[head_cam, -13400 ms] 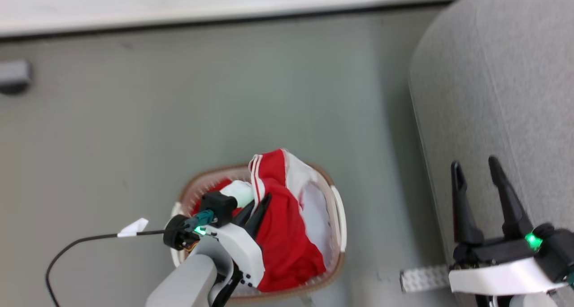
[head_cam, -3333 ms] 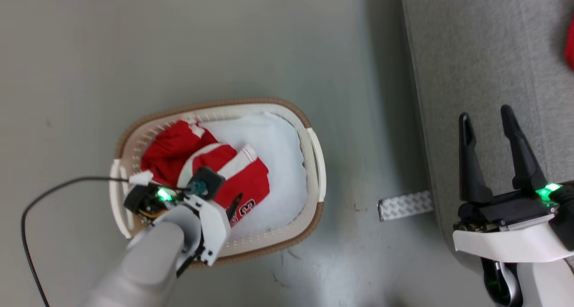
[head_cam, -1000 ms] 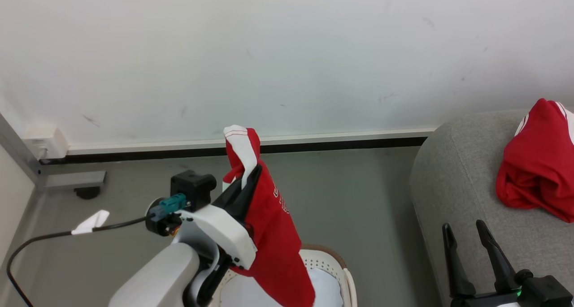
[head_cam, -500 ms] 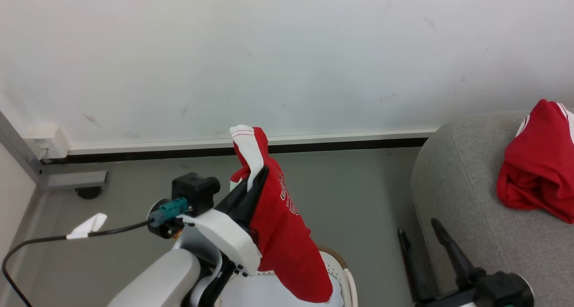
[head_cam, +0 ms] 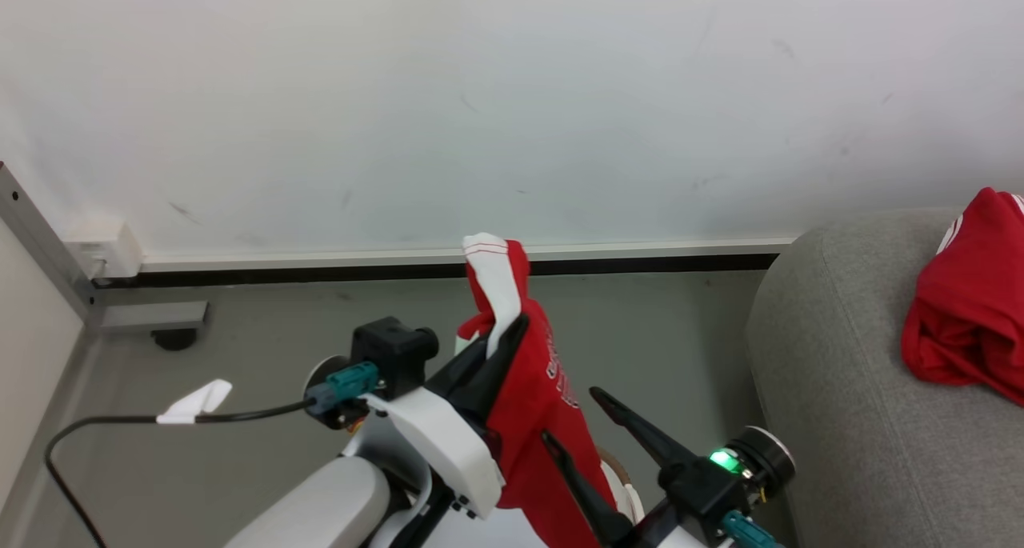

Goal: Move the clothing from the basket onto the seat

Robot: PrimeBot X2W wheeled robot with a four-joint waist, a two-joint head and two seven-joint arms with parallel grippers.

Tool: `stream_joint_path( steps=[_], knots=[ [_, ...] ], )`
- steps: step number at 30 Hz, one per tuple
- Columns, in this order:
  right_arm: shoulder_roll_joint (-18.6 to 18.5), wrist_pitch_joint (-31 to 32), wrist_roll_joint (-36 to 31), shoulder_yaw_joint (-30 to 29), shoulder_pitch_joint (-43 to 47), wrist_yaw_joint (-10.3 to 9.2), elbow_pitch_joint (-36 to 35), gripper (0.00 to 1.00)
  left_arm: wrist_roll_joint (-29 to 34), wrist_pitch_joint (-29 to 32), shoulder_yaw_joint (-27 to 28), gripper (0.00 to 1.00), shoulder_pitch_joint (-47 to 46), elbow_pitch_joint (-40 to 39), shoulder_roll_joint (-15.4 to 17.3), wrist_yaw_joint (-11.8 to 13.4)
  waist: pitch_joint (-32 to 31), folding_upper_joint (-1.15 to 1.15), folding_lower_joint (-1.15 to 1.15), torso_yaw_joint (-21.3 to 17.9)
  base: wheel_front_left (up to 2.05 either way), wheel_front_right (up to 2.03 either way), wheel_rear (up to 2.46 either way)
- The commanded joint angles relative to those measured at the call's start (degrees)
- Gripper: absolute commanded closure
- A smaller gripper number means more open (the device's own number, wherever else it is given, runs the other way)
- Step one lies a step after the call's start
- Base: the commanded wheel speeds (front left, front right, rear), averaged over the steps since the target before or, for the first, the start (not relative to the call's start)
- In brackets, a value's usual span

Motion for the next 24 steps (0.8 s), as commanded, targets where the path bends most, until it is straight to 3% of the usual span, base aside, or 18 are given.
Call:
stream_joint_path(
  steps=[1, 8, 12, 13, 14, 20, 21, 22, 23, 24],
  knots=[
    [-0.22, 0.05, 0.87, 0.96, -1.35, -0.14, 1.15, 0.00, 0.58, 0.18, -0.15, 1.00, -0.39, -0.58, -0.23, -0.23, -0.01, 0.00, 0.00, 0.23, 0.00, 0.00, 0.00],
    [-0.21, 0.04, -2.13, 4.18, -8.20, -0.15, 8.98, 0.00, 0.75, 2.18, -2.68, 1.00, -1.48, -4.08, -1.89, -1.05, -0.16, 0.00, 0.00, 1.01, 0.00, 0.00, 0.00],
    [-0.18, 0.05, -0.58, 4.92, -9.66, -0.15, 11.74, 0.00, 0.40, 2.95, -3.51, 1.00, -1.66, -6.02, -2.54, -1.27, -0.32, 0.00, 0.00, 1.38, 0.00, 0.00, 0.00],
    [-0.15, 0.05, 0.46, 5.21, -9.93, -0.14, 11.92, 0.66, 0.36, 3.10, -3.61, 1.00, -1.70, -6.28, -2.53, -1.21, -0.36, 0.00, 0.00, 1.53, 0.00, 0.00, 0.00],
    [-0.16, 0.04, 1.69, 5.40, -10.10, -0.15, 12.05, 1.00, 0.33, 3.11, -3.65, 1.00, -1.75, -6.48, -2.52, -1.14, -0.37, 0.00, 0.00, 1.67, 0.00, 0.00, 0.00],
    [-0.20, 0.04, 4.01, 3.93, -10.16, -0.15, 11.70, 1.00, 1.37, 2.60, -2.78, 0.98, -1.49, -6.37, -1.32, 0.38, -0.15, 0.00, 0.00, 1.88, 0.00, 0.00, 0.00],
    [-0.19, 0.04, 4.23, 3.24, -9.93, -0.15, 11.34, 1.00, 1.52, 2.53, -2.70, 0.75, -1.29, -6.14, -1.01, 0.61, -0.08, 0.00, 0.00, 1.92, 0.00, 0.00, 0.00],
    [-0.17, 0.04, 4.39, 2.63, -9.72, -0.14, 11.10, 1.00, 1.92, 2.34, -2.70, 0.27, -1.20, -5.88, -0.63, 0.96, -0.01, 0.00, 0.00, 1.94, 0.00, 0.00, 0.00],
    [-0.17, 0.03, 4.40, 1.82, -9.57, -0.15, 10.64, 1.00, 2.26, 1.98, -2.57, 0.00, -1.03, -5.65, -0.45, 1.17, 0.05, 0.00, 0.00, 1.92, 0.00, 0.00, 0.00],
    [-0.20, 0.04, 4.45, 1.08, -9.36, -0.15, 10.31, 1.00, 2.34, 1.89, -2.48, 0.00, -0.72, -5.39, -0.39, 1.51, 0.08, 0.00, 0.00, 1.92, 0.00, 0.00, 0.00]
  ],
)
